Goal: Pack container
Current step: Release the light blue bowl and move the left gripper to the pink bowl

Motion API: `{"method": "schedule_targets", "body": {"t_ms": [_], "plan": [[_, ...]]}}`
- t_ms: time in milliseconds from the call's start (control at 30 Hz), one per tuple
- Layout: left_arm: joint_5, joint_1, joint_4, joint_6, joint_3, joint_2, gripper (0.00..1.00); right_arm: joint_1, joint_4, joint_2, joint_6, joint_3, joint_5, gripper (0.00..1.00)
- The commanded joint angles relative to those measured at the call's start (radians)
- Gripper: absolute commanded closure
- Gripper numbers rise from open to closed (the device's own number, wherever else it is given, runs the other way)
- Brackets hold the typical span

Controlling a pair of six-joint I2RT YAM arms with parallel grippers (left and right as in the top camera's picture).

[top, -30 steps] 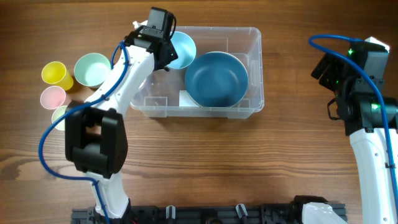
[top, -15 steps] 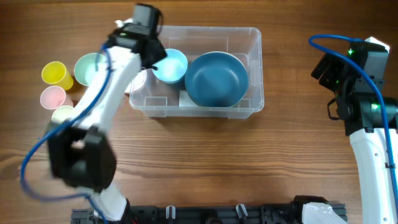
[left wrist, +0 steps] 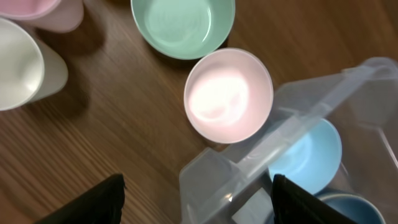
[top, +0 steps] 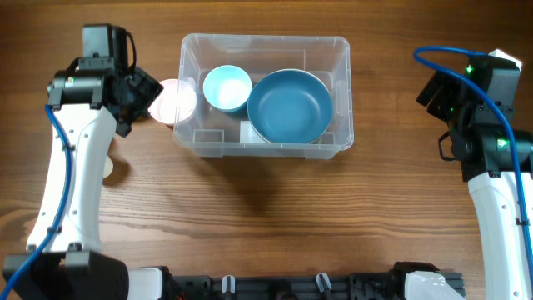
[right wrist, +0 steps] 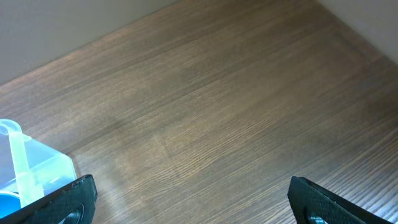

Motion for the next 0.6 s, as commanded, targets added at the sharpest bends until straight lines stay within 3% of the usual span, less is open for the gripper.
{"method": "schedule_targets", "body": {"t_ms": [0, 200, 467, 567], "plan": [[0.087, 0.032, 0.079, -0.063, -0.117, 0.019, 0.24, -0.002, 0.002, 0.001, 0.012, 0.007, 0.014, 0.0], [0.161, 0.035, 0.303, -0.122, -0.291, 0.079, 0.24, -0.002, 0.002, 0.001, 0.012, 0.007, 0.013, 0.0], [0.176, 0.039, 0.416, -0.188, -0.301, 0.225, 0.24, -0.002, 0.002, 0.001, 0.012, 0.007, 0.014, 0.0], [0.177, 0.04, 0.453, -0.227, -0.301, 0.268, 0.31, -0.002, 0.002, 0.001, 0.012, 0.007, 0.013, 0.0]]}}
